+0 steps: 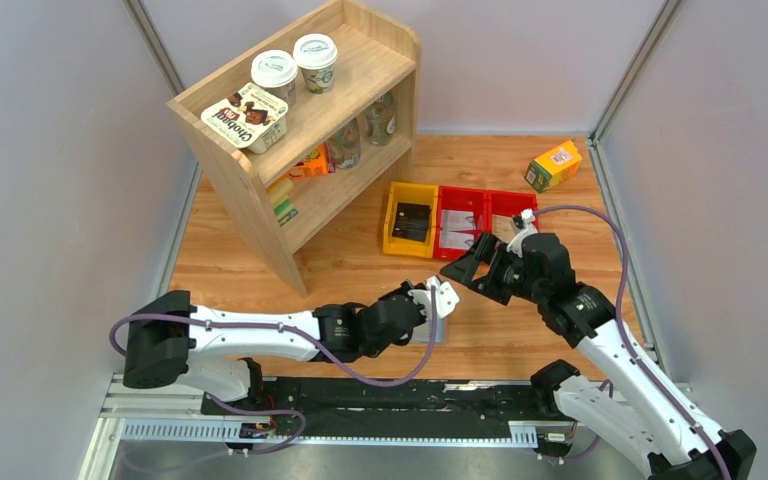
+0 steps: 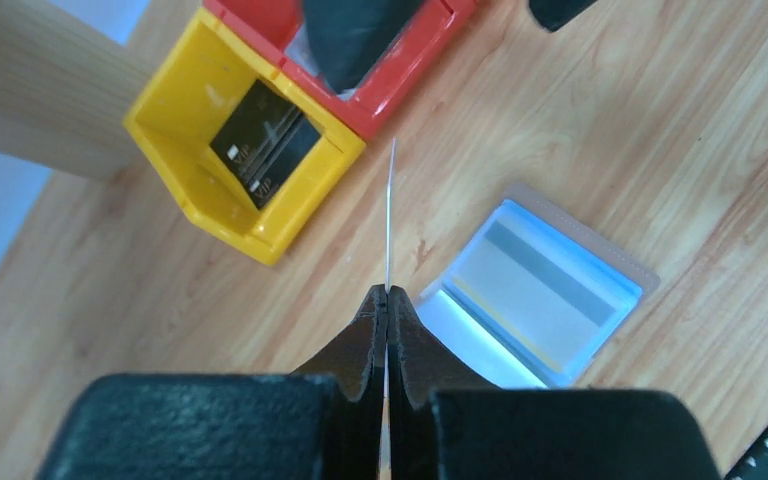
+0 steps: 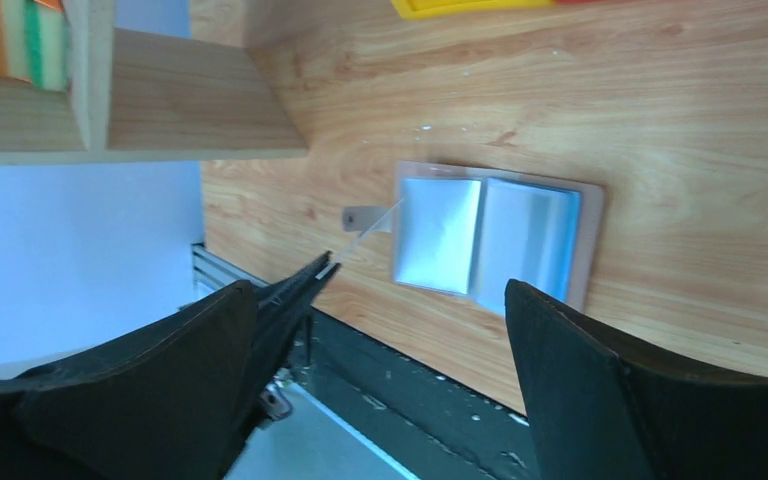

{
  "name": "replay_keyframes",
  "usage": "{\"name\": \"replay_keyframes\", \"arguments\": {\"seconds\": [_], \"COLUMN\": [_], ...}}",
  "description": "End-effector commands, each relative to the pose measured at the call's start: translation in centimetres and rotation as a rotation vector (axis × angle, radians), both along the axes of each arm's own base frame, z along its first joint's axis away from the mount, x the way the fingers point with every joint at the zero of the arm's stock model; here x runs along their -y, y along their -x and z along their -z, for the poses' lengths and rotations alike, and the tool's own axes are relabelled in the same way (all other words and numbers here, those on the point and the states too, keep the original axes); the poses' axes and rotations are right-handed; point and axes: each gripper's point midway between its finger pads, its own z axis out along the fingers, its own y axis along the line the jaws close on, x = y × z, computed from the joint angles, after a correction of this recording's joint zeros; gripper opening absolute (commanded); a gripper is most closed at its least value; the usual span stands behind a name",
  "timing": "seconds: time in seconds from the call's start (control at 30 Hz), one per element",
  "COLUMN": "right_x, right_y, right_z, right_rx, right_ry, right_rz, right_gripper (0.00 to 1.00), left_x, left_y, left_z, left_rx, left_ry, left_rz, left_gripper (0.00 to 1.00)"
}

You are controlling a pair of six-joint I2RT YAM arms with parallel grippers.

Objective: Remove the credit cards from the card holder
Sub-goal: Place the credit card in the storage box.

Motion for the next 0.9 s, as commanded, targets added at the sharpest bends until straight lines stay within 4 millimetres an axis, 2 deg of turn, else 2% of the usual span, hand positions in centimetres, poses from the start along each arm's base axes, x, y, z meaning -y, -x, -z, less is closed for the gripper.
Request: {"name": "replay_keyframes", "arguments": {"seconds": [0.0,0.1,0.27,0.4,0.53,0.63,0.7,0.73,0.87], "right_x": [-1.3,-1.8,-2.7,-2.7,-2.1,-1.7,-1.3,-1.0,1.5], "right_y": [-0.7,-0.8,-0.8,-0.8,-0.8,-1.1,-1.4,-1.6,-2.9], "right_z": [-2.8,-2.3,-1.2,-0.6,-0.5,-0.7,-0.8,-0.9,-1.7], "right_rx": [-0.038,-0.082,-0.138,-0.144,-0.123,-0.087,-0.057,-0.034,0.114], "right_ry": [-0.166,-0.186,-0.223,-0.232,-0.213,-0.195,-0.170,-0.153,-0.031], "right_rz": [0.061,0.066,0.053,0.063,0.082,0.087,0.092,0.094,0.102], "right_gripper": [0.95,0.85,0.63,0.38,0.00,0.00,0.00,0.00,0.00], "left_x": [2.1,3.1,4.5,5.1,5.2,5.0,4.7,4.4,3.1], "left_y": [-0.9,-0.6,-0.3,-0.1,0.1,0.0,-0.1,-0.1,-0.1], "left_z": [-4.2,-4.2,-4.6,-4.4,-4.3,-4.2,-4.4,-4.6,-5.5], "left_rx": [0.188,0.217,0.241,0.246,0.241,0.226,0.208,0.194,0.126], "left_ry": [-0.003,-0.022,-0.021,-0.032,-0.028,-0.015,0.009,0.031,0.143], "left_rz": [0.016,0.041,0.066,0.076,0.070,0.050,0.022,-0.001,-0.090], "left_gripper": [0.00,0.00,0.00,0.00,0.00,0.02,0.13,0.21,0.46]}}
